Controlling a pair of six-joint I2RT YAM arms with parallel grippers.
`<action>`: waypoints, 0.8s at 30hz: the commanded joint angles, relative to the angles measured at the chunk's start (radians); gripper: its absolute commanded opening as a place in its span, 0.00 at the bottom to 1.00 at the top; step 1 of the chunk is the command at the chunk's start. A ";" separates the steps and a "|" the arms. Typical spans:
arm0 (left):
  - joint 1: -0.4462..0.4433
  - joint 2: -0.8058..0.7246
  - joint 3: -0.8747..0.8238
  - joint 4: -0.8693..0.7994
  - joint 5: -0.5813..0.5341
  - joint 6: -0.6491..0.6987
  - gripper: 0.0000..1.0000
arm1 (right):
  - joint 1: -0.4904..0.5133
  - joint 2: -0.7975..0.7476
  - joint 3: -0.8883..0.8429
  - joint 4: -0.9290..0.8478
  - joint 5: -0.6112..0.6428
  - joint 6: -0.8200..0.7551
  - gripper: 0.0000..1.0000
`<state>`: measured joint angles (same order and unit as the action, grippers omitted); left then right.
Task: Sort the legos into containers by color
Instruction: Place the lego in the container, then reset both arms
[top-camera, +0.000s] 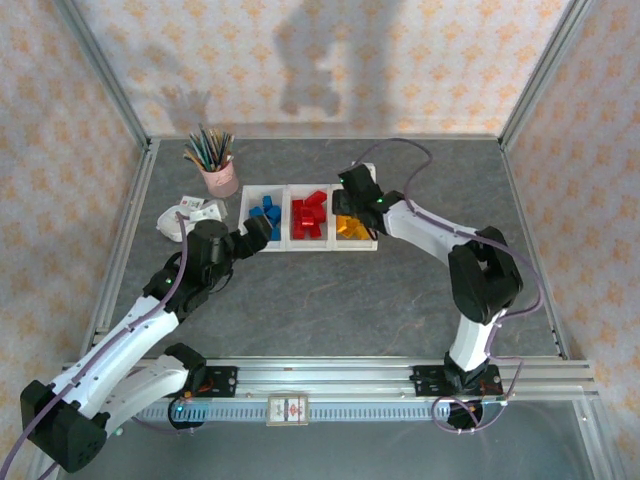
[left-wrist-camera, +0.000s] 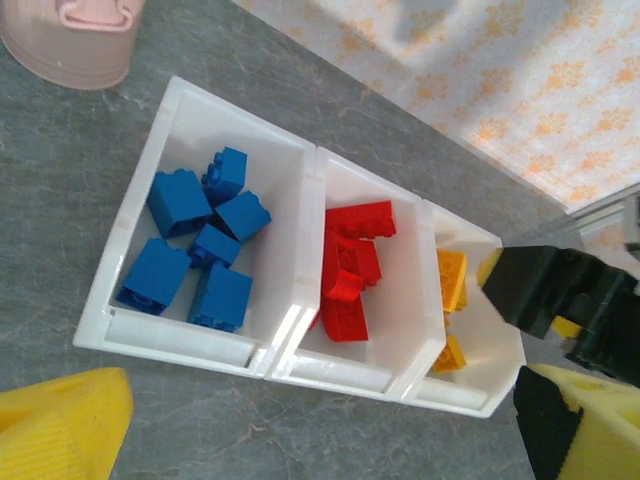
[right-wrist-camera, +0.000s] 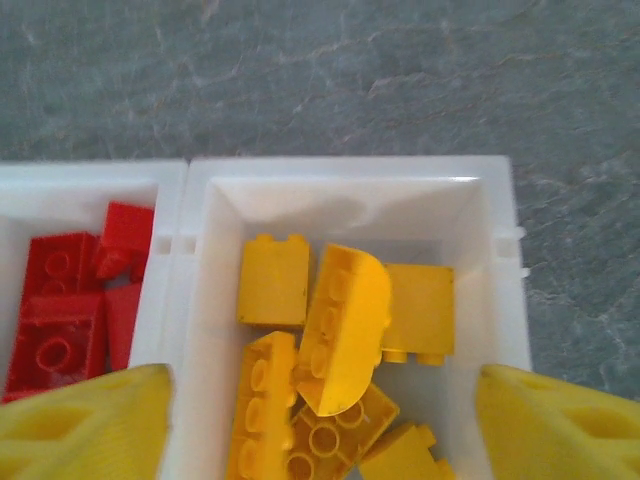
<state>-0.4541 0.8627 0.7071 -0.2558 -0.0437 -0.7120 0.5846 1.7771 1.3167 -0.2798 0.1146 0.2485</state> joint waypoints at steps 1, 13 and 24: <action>0.022 -0.003 0.012 0.035 -0.139 0.070 0.99 | -0.035 -0.133 -0.050 0.023 0.124 0.026 0.99; 0.336 0.168 -0.141 0.405 -0.512 0.287 0.99 | -0.480 -0.395 -0.610 0.514 0.375 0.039 1.00; 0.395 0.429 -0.568 1.465 -0.330 0.663 0.99 | -0.560 -0.266 -0.899 1.182 0.010 -0.228 1.00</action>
<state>-0.0692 1.2419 0.1673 0.7872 -0.4408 -0.1761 0.0303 1.4990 0.4534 0.6319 0.2893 0.1207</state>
